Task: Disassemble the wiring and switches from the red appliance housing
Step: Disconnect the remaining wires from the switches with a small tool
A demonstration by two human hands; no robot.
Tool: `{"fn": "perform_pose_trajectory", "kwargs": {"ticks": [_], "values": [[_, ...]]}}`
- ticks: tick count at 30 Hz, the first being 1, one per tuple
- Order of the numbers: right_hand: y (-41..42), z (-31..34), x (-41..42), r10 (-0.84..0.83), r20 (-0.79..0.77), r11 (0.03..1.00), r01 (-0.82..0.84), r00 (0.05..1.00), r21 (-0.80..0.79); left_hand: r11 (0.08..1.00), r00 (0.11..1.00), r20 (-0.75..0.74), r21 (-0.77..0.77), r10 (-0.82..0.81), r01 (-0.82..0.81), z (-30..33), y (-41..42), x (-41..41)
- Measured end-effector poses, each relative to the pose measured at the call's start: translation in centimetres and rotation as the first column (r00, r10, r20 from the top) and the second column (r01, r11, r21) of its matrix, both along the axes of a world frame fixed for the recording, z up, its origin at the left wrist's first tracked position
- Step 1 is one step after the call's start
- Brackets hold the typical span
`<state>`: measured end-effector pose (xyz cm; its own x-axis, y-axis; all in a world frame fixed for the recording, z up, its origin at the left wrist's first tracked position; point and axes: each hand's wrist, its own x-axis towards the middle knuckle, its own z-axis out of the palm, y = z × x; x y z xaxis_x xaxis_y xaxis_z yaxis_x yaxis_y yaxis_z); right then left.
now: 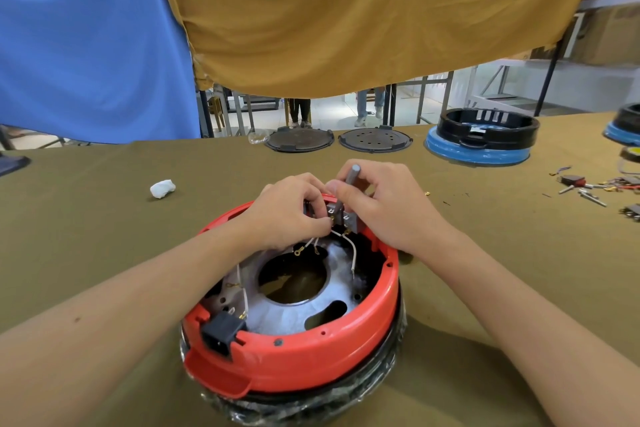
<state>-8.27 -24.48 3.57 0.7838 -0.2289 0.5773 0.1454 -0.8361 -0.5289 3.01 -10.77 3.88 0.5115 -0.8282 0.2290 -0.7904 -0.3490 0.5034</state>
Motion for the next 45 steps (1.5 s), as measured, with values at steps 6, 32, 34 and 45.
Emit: {"fn": "perform_pose_trajectory", "kwargs": {"ticks": [6,32,34,45], "values": [[0.23,-0.03,-0.06,-0.018,0.018,1.0,0.017,1.0,0.012,1.0,1.0,0.008,-0.002,0.004,-0.004,-0.05,-0.05,0.03],[-0.01,-0.53,0.03,-0.016,0.079,0.996,0.008,0.997,0.092,1.0,1.0,0.016,0.009,0.017,-0.017,0.03,0.0,0.0],[0.06,-0.49,-0.04,-0.008,0.101,0.997,-0.001,0.995,0.081,1.0,1.0,0.016,0.011,0.015,-0.016,0.04,0.02,-0.03],[-0.02,-0.45,0.12,-0.005,0.083,0.995,-0.004,0.997,0.103,1.0,1.0,0.013,0.012,0.018,-0.018,0.04,-0.02,-0.06]]}}
